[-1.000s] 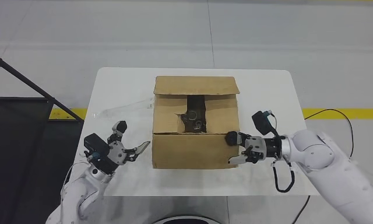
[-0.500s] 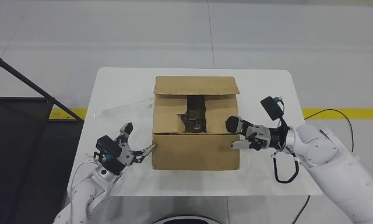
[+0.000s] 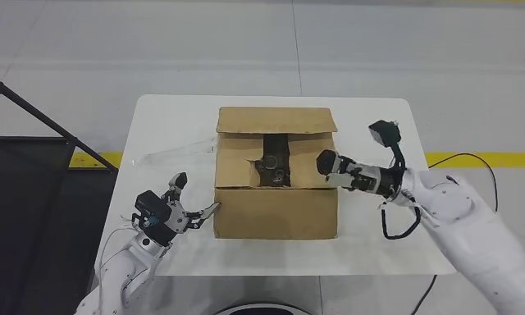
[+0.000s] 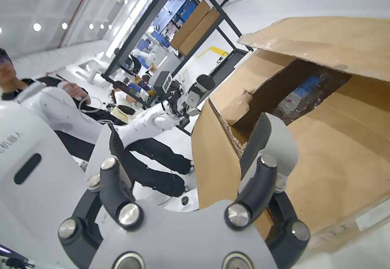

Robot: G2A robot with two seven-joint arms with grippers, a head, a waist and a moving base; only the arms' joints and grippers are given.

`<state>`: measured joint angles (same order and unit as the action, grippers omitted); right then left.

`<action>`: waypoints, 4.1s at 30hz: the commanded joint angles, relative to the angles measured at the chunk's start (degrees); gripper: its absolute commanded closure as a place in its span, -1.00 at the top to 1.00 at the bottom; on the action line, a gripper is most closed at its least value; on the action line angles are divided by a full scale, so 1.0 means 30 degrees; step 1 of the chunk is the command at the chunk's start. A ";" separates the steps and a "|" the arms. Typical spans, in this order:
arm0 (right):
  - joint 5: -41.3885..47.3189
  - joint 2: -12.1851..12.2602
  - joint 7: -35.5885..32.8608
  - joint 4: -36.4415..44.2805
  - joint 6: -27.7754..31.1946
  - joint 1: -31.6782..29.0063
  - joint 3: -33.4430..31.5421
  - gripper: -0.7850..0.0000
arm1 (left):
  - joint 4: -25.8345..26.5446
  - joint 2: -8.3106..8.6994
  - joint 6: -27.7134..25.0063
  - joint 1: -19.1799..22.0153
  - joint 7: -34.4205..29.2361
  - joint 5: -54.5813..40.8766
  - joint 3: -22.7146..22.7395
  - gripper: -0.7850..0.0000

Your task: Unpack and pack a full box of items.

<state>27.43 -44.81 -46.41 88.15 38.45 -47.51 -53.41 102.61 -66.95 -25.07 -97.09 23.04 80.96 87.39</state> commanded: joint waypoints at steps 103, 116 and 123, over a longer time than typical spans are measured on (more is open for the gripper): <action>0.1485 -1.1332 0.2198 -2.2506 -0.7206 1.2829 0.5969 1.00 | 0.0083 0.0202 -0.0318 -0.0255 0.0168 0.0450 -0.0265 1.00; 0.2795 -1.1565 -0.1972 -2.2199 -0.3935 1.2723 0.4619 1.00 | 0.0777 0.0226 0.0488 -0.0705 0.0529 0.0063 0.0054 1.00; 0.1544 -1.1646 -0.4078 -2.0316 -0.4280 1.2413 0.4860 1.00 | 0.1229 0.0202 0.1427 -0.1178 0.0676 -0.1198 0.0857 1.00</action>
<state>33.00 -79.67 -57.62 26.28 26.31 -10.17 -39.15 106.38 -66.32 -21.59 -100.54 25.20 78.05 89.49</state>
